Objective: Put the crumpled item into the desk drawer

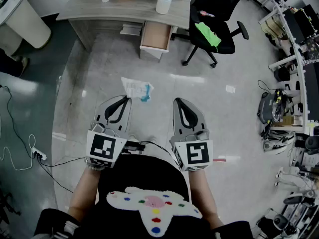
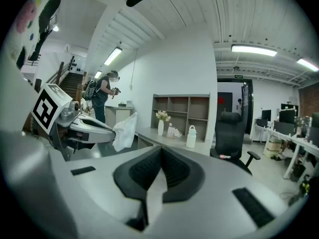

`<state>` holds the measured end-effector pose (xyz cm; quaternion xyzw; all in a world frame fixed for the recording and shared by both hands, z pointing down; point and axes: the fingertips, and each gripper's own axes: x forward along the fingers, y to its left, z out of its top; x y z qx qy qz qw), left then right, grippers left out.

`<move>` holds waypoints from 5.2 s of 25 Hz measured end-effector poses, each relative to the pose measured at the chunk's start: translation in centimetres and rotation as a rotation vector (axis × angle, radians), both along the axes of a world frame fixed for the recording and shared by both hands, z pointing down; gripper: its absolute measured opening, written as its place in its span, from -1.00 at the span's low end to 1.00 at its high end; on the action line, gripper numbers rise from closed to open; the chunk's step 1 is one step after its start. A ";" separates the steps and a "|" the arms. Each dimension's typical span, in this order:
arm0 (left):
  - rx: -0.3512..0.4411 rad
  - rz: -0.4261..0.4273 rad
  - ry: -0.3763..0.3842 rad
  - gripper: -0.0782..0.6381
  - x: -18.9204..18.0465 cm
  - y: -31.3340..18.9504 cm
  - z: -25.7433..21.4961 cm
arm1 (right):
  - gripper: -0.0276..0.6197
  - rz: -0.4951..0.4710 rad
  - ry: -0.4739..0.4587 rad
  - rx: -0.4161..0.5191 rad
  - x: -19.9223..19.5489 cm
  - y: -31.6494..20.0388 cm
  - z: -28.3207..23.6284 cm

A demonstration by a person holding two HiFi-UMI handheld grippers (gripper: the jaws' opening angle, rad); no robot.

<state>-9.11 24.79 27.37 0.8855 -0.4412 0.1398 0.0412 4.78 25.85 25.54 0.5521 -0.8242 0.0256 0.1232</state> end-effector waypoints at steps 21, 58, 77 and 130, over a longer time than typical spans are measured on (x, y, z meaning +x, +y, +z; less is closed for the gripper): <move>0.012 0.018 0.020 -0.74 -0.9 -0.5 -0.4 | -0.90 0.033 -0.024 -0.023 -0.7 -0.1 0.3; 0.057 0.024 0.077 -0.75 -6.3 -2.5 -1.2 | -0.90 0.097 0.008 -0.006 -4.3 -1.4 1.2; 0.061 -0.043 0.096 -0.74 -1.4 -13.9 -1.6 | -0.90 0.018 -0.014 -0.039 -0.2 -13.8 2.4; 0.030 -0.142 0.055 -0.75 4.7 -32.5 -2.6 | -0.90 -0.042 -0.055 -0.037 7.3 -33.8 1.2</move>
